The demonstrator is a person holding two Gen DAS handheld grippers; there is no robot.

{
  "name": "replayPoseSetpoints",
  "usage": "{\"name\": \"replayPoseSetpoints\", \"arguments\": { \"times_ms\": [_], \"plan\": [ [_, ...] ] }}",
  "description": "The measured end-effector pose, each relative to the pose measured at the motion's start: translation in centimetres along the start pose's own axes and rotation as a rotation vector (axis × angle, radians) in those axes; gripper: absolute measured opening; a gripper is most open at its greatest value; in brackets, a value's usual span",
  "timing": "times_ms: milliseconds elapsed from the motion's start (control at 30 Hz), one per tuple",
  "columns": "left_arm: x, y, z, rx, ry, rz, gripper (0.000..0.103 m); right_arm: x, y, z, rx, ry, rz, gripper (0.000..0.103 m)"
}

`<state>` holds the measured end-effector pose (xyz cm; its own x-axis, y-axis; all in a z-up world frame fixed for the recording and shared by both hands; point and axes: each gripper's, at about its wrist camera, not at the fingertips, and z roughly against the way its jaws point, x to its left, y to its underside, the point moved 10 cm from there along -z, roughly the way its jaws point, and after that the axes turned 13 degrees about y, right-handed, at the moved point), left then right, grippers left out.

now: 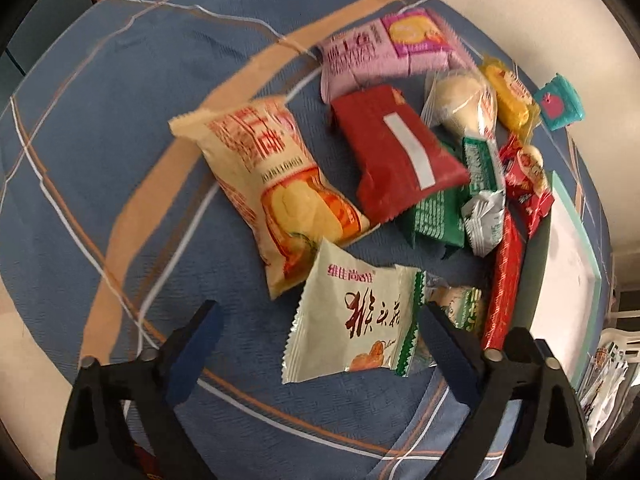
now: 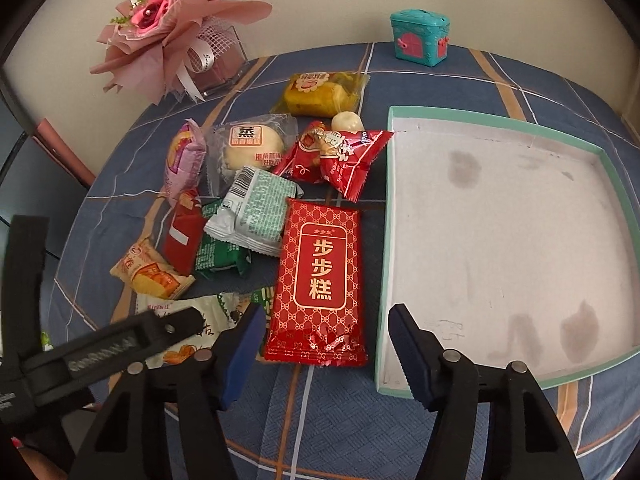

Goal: Organize snacks
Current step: 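Reach the left gripper to the white biscuit packet and grasp it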

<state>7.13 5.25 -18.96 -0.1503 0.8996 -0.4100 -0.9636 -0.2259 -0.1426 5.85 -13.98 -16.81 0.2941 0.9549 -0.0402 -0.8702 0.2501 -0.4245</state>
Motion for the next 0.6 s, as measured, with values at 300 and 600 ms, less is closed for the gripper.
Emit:
{"name": "replayPoseSetpoints", "arguments": {
  "times_ms": [300,600],
  "plan": [
    [-0.9,-0.2,-1.7,0.002,0.067,-0.012,0.051,-0.2,0.1,-0.1,0.004,0.015,0.007,0.067],
    [-0.9,0.2,-0.5,-0.032,0.167,0.054,0.029,0.7,0.1,0.3,-0.005,-0.022,0.024,0.06]
  ]
}}
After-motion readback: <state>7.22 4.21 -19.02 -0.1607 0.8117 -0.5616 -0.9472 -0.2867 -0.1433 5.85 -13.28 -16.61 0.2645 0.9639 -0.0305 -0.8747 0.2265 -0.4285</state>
